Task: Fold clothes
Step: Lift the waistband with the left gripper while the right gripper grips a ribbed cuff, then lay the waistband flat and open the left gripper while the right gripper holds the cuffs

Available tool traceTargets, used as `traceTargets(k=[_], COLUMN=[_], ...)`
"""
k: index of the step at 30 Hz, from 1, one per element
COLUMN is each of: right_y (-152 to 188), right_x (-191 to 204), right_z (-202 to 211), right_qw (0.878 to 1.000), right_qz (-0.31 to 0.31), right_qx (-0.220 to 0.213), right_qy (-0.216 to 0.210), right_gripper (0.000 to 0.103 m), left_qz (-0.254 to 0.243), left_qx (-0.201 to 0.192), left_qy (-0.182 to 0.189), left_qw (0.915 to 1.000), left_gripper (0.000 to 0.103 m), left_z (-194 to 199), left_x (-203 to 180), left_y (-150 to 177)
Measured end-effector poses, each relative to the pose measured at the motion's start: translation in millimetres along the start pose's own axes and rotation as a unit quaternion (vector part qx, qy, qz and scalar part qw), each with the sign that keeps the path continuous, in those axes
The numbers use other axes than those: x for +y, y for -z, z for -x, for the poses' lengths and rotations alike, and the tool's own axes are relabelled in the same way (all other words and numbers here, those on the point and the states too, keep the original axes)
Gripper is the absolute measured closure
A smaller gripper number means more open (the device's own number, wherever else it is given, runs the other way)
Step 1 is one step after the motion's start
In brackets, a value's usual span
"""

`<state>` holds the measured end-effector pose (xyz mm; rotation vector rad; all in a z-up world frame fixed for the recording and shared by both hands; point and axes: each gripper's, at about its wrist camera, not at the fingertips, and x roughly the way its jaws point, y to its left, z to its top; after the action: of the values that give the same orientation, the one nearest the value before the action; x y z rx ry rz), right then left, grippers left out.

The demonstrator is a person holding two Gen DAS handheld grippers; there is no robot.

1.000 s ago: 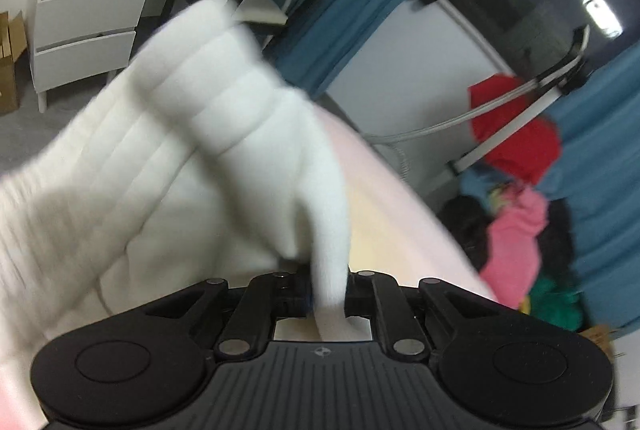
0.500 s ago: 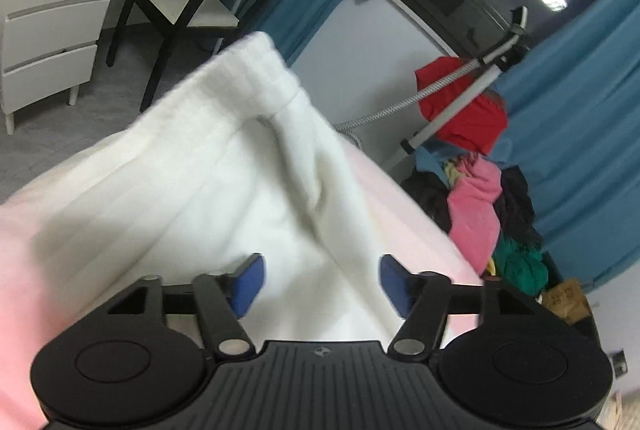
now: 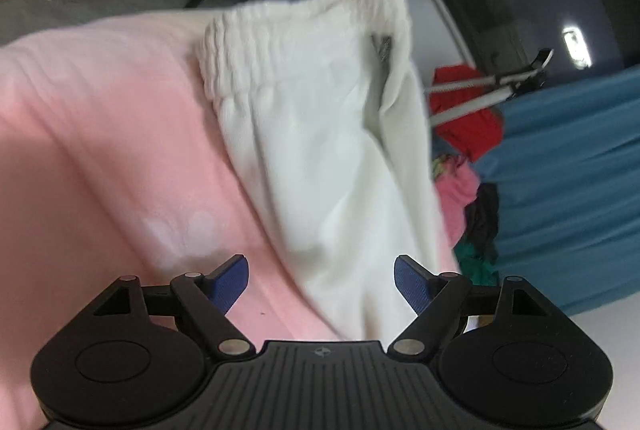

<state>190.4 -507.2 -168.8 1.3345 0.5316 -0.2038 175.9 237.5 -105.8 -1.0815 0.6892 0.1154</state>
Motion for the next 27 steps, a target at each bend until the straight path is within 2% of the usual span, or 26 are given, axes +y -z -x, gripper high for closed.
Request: traceTargets(k=[2, 4, 6, 8, 9, 10, 12, 14, 16, 19, 22, 25, 27], right_y=[-3.5, -12.2, -22.9, -32.1, -36.5, -40.9, -46.1, -46.3, -47.4, -49.1, -48.3, -43.6, -41.5], right_x=[-8.9, -15.4, -16.0, -14.6, -14.0, -13.4, -13.7, -8.7, -4.1, 2.7, 10.2, 13.1, 13.6], right_z=[-4.2, -10.3, -18.3, -28.8, -34.9, -41.0, -51.4, -56.7, -54.3, -50.6, -42.0, -17.3, 1.0], right_qw=[1.0, 0.999, 0.997, 0.994, 0.992, 0.989, 0.985, 0.979, 0.977, 0.974, 0.97, 0.97, 0.972], right_qz=[-0.021, -0.027, -0.004, 0.023, 0.036, 0.048, 0.071, 0.099, 0.11, 0.124, 0.138, 0.147, 0.145], right_qx=[-0.017, -0.041, -0.073, -0.109, -0.125, -0.141, -0.159, -0.174, -0.181, -0.19, -0.199, -0.194, -0.183], right_qy=[0.006, -0.008, -0.01, 0.0, 0.007, 0.013, 0.02, 0.024, 0.018, 0.01, 0.001, -0.011, -0.017], right_gripper=[0.033, 0.034, 0.036, 0.047, 0.05, 0.059, 0.069, 0.082, 0.088, 0.089, 0.091, 0.091, 0.091], left_qz=[0.015, 0.027, 0.026, 0.028, 0.029, 0.036, 0.045, 0.047, 0.045, 0.043, 0.019, -0.007, -0.007], left_qx=[-0.013, -0.037, -0.06, -0.073, -0.078, -0.08, -0.083, -0.098, -0.114, -0.128, -0.14, -0.148, -0.15], left_qy=[-0.005, 0.0, 0.0, 0.002, 0.003, 0.003, 0.001, 0.013, 0.027, 0.048, 0.06, 0.058, 0.051], left_qw=[0.9998, 0.999, 0.9979, 0.997, 0.9965, 0.9962, 0.9955, 0.994, 0.9921, 0.9897, 0.9882, 0.9873, 0.9873], left_gripper=[0.029, 0.033, 0.047, 0.051, 0.058, 0.062, 0.08, 0.092, 0.093, 0.094, 0.094, 0.094, 0.094], left_z=[-10.8, -18.7, -26.5, -34.1, -37.7, -40.0, -45.0, -42.7, -33.8, -12.4, 8.3, 32.5, 51.8], left_x=[7.0, 10.2, 10.4, 12.4, 13.6, 16.5, 19.0, 19.2, 16.1, 8.9, -4.3, -14.4, -14.4], left_y=[-1.3, -6.3, -12.3, -19.8, -23.5, -26.5, -32.1, -34.0, -33.4, -34.9, -38.5, -31.2, -30.5])
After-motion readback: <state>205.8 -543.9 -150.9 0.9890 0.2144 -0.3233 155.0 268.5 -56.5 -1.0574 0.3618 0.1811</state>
